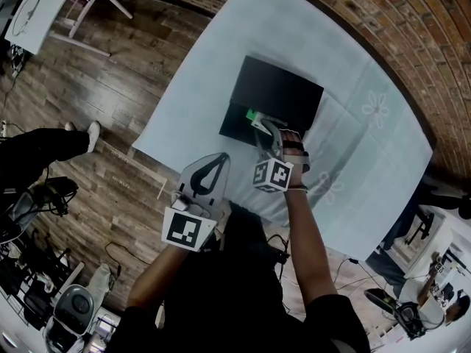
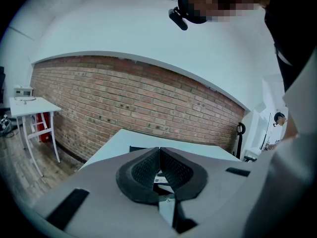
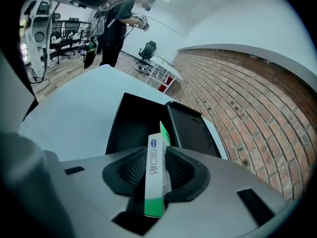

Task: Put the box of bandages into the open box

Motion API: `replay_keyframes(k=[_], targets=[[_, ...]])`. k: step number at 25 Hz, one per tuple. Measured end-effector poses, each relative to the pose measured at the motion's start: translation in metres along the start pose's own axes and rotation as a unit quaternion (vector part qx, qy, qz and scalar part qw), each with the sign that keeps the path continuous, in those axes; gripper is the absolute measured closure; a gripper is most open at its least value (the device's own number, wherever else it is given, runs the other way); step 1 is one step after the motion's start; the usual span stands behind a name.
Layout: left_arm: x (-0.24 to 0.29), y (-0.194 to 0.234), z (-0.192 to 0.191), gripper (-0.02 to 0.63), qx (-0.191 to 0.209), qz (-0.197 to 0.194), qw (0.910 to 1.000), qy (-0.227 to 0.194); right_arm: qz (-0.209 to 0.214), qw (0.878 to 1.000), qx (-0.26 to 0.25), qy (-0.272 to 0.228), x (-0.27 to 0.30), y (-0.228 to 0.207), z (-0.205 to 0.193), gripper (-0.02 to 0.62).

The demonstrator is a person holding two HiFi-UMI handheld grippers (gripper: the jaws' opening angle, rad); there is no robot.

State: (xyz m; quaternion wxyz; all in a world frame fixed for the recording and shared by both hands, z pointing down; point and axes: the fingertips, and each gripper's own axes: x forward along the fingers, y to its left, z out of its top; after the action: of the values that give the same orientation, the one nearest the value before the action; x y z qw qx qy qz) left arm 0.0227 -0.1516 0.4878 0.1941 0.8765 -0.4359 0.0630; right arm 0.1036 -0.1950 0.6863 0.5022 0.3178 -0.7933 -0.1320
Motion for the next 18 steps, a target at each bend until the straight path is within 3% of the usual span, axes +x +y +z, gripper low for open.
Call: replay_keyframes(k=[18], targets=[[0.002, 0.012, -0.004, 0.572, -0.008, 0.0, 0.9999, 0.006, 0.068, 0.995, 0.073, -0.009, 0.002, 0.005, 0.0, 0.446]])
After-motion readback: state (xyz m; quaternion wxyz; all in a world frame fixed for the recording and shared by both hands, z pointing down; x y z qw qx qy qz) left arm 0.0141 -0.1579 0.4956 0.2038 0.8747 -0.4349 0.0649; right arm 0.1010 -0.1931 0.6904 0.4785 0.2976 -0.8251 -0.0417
